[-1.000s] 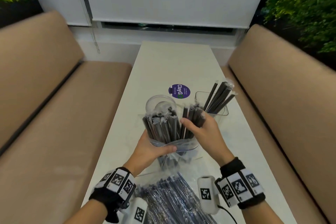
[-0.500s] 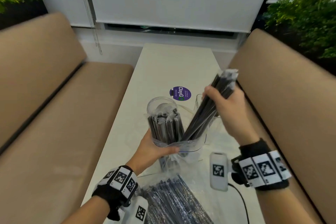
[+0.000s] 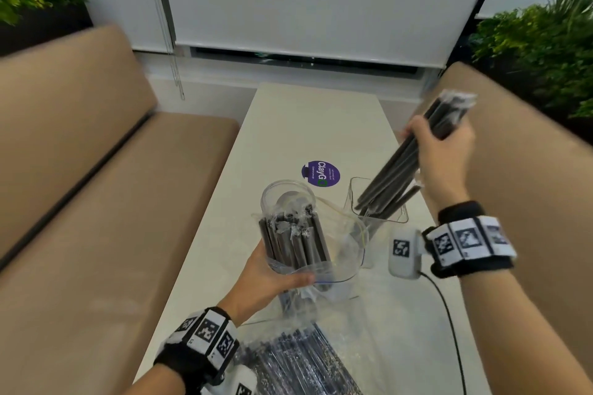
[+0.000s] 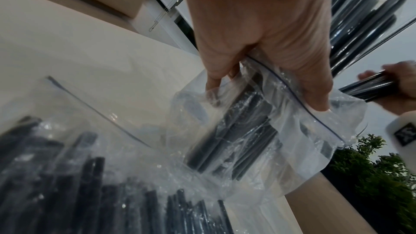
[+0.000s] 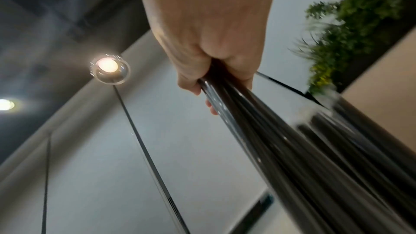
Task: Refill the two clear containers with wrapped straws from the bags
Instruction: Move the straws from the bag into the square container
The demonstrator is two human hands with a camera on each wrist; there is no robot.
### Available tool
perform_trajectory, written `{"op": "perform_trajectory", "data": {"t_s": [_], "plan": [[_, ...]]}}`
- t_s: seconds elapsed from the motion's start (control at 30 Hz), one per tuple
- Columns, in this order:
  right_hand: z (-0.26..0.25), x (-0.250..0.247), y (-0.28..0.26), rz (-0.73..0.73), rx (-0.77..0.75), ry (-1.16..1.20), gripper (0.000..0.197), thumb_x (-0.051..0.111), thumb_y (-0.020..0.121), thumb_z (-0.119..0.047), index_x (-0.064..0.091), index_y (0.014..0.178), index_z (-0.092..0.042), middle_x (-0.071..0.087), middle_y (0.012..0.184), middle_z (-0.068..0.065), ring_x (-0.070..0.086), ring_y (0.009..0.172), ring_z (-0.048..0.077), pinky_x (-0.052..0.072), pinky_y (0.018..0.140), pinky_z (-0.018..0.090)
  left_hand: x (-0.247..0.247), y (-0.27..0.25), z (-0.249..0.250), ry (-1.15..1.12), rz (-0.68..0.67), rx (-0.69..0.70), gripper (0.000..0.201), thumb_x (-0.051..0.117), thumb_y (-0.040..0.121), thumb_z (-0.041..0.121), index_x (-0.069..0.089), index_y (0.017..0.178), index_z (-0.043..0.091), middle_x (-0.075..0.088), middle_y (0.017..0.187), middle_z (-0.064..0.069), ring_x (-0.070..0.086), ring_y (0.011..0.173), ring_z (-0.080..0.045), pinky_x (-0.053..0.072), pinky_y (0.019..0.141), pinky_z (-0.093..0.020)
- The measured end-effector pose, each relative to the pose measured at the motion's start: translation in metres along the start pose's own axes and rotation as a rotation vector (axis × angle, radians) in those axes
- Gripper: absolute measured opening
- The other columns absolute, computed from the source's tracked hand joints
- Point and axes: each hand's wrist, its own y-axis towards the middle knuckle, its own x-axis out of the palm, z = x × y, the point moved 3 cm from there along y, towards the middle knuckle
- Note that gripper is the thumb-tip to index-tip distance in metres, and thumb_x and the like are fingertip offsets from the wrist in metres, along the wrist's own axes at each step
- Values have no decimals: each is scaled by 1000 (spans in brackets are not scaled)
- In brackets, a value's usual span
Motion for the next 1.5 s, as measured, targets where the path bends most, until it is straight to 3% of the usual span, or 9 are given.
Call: {"op": "perform_trajectory", "data": {"t_s": [0.1,0.27,0.4,0.53,0.67,0.8,1.0,1.33,1.5], "plan": [[36,14,-10,34,92,-60,24,71,79,-12,59,100,-9,67,78,-9,67,71,0,58,81,42,-1,0,-1,3,17,-3,93,96,52,40,53,133,24,70,124,6,65,117,-8,48,106,-43],[58,21,-21,20,155,-162,43,71,84,-9,48,120,-7,56,99,-3,57,89,15,46,74,26,0,0,-1,14,26,-3,96,96,50,45,52,134,26,69,125,8,64,118,-7,48,107,-42],[41,16,-16,20,-75,-342,64,73,82,-4,40,136,-6,50,127,10,49,107,11,37,84,7,0,1,-2,3,14,-13,96,96,51,43,52,135,25,68,126,7,64,119,-9,48,108,-43],[8,7,-26,24,-243,-367,42,66,87,-10,51,126,-7,55,123,11,51,107,9,40,89,7,-1,2,-1,-6,6,-7,93,96,54,38,53,135,22,70,126,4,65,118,-11,48,107,-45],[16,28,-89,-469,75,59,68,80,75,-32,48,133,-16,62,119,-1,62,104,5,50,90,23,3,0,7,-32,-11,17,80,93,63,17,54,134,19,71,123,4,67,116,-10,50,104,-39],[49,52,-153,-882,153,-91,105,85,64,-47,24,149,-41,48,135,-16,48,124,-7,38,109,22,8,-2,10,-52,-33,59,76,86,70,1,52,135,19,71,123,2,67,114,-9,56,91,-25],[57,59,-150,-707,41,-144,61,88,70,-26,60,124,-22,69,116,0,64,109,13,52,94,30,7,1,2,-34,-23,44,73,92,66,14,58,130,19,71,122,-1,67,115,-18,54,98,-41],[38,31,-121,-529,29,102,18,68,89,-3,67,99,-18,73,87,-21,67,86,-5,50,78,11,10,1,1,6,-4,20,93,96,54,37,52,135,25,69,126,8,63,119,-5,48,106,-37],[36,29,-110,-462,53,150,5,65,90,-3,62,91,-7,65,77,8,62,77,15,53,76,25,13,4,6,16,-8,11,84,96,57,29,52,129,28,69,122,9,64,111,4,50,99,-24]]}}
